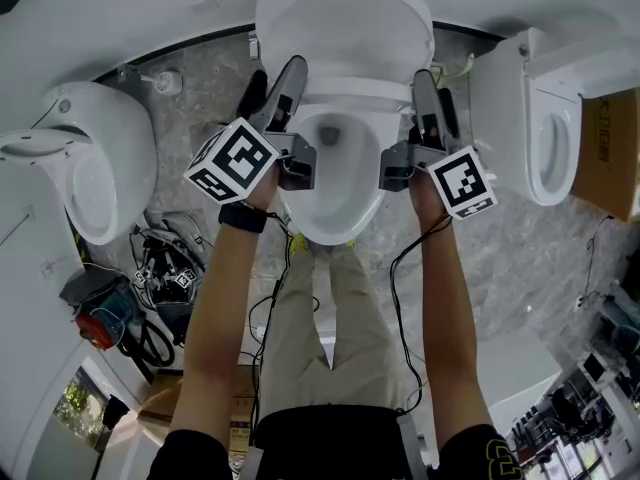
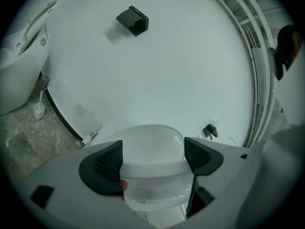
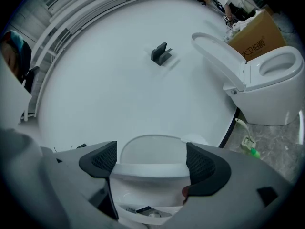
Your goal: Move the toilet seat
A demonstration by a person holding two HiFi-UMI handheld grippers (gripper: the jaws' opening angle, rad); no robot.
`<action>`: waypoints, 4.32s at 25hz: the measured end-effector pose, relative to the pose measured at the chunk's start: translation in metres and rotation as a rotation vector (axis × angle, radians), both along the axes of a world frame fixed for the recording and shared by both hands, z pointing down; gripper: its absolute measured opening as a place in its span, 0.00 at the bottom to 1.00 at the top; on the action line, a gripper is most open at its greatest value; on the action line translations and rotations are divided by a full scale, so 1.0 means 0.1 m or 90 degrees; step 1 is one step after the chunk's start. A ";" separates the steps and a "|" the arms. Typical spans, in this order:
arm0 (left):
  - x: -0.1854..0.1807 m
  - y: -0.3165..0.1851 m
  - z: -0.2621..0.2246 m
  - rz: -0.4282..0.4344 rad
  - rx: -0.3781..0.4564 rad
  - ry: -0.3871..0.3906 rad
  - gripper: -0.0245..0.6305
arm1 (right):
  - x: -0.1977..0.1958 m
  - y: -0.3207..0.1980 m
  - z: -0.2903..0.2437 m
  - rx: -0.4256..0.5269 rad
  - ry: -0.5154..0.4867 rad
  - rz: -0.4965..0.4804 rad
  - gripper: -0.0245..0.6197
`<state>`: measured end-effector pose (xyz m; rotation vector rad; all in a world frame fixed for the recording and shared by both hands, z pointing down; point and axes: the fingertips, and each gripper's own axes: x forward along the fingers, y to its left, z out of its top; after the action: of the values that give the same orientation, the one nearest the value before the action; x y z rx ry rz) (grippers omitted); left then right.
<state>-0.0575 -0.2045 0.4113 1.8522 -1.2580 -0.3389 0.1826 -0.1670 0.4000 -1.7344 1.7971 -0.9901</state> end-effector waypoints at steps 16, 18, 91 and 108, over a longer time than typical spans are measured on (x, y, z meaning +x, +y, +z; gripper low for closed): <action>0.02 -0.33 -0.01 -0.043 0.002 0.000 0.65 | 0.05 -0.31 -0.02 0.018 0.000 0.003 0.73; 0.02 -0.38 0.00 -0.047 0.003 -0.001 0.65 | 0.07 -0.35 -0.01 0.020 0.000 0.004 0.73; 0.08 1.63 -2.16 0.275 0.155 -0.448 0.07 | -0.98 1.59 -2.11 -0.106 0.395 -0.285 0.14; -0.94 2.53 -2.07 0.266 0.039 -0.435 0.07 | -0.97 2.42 -2.09 -0.206 0.368 -0.253 0.08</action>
<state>-0.1516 0.0484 0.2047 2.3165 -1.2378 0.5305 0.0853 0.0746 0.1905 -2.0556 2.5396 -1.0465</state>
